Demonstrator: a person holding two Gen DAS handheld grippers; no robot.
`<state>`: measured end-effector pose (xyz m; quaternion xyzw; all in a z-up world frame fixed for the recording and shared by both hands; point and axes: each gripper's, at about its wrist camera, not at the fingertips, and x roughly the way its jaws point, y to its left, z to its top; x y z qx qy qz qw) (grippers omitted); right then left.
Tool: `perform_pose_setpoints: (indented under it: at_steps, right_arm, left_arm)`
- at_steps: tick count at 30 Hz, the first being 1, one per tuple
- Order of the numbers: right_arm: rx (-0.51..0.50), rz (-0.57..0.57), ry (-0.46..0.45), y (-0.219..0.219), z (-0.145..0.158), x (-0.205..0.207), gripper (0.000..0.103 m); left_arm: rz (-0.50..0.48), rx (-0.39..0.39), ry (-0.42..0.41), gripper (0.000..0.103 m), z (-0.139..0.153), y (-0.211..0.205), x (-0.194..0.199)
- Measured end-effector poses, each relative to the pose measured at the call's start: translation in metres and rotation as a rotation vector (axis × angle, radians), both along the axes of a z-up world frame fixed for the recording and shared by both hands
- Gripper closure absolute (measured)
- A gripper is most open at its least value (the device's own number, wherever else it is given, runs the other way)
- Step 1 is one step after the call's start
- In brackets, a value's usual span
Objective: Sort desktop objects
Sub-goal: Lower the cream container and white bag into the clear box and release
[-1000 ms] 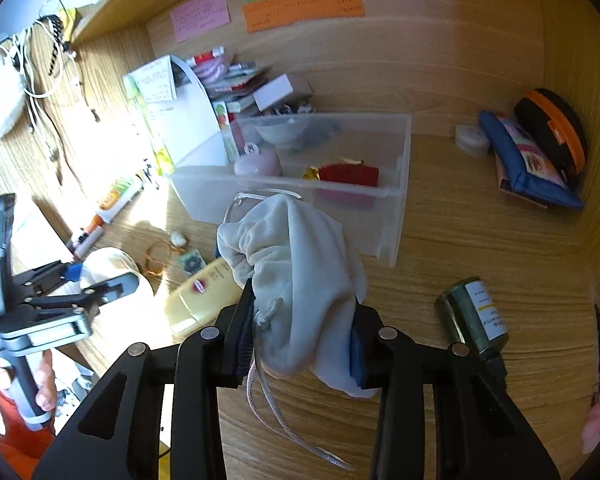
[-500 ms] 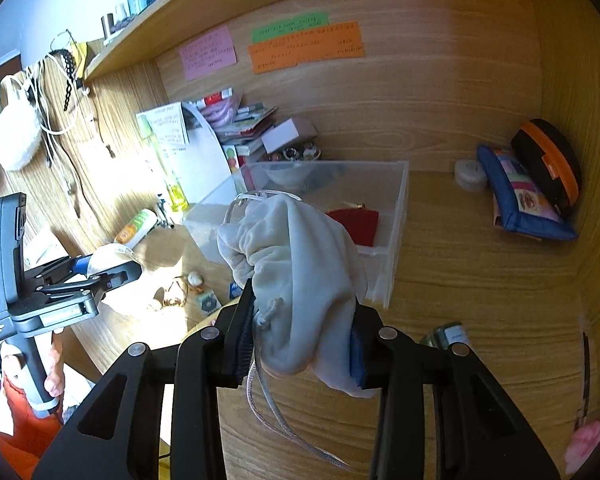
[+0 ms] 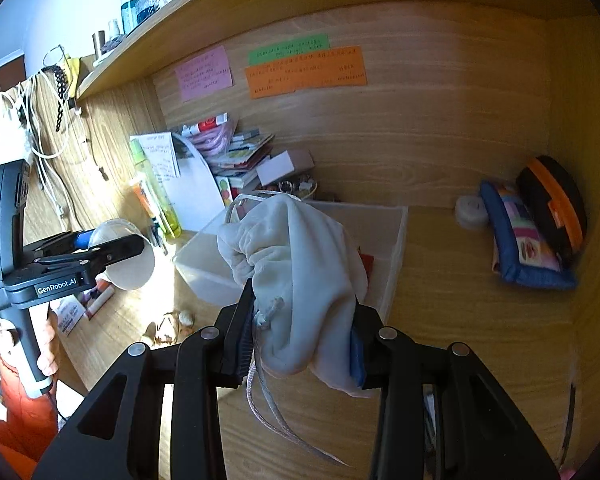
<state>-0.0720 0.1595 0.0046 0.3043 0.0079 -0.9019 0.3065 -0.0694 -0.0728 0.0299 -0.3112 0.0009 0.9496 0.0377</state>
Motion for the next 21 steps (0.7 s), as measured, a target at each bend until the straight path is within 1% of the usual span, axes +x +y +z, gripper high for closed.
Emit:
perform_pose_setpoints:
  at_steps: [4,12,16,21]
  right_arm:
    - [-0.007,-0.014,0.011,-0.004,0.005,-0.012,0.069]
    - [-0.053,-0.012,0.0,-0.017,0.006,-0.042,0.069]
    - [-0.026,-0.004,0.006,-0.031,0.0,-0.053,0.069]
    - [0.032,-0.026,-0.017,-0.045,-0.014,-0.073,0.069]
  left_arm:
    - [-0.051,0.024,-0.014,0.037,0.003,0.011,-0.018]
    - [-0.109,0.049,-0.047,0.037,-0.003,0.036,-0.055]
    - [-0.124,0.042,-0.076,0.037,-0.013,0.047,-0.075]
    - [-0.14,0.016,-0.116,0.037,-0.029,0.058,-0.091]
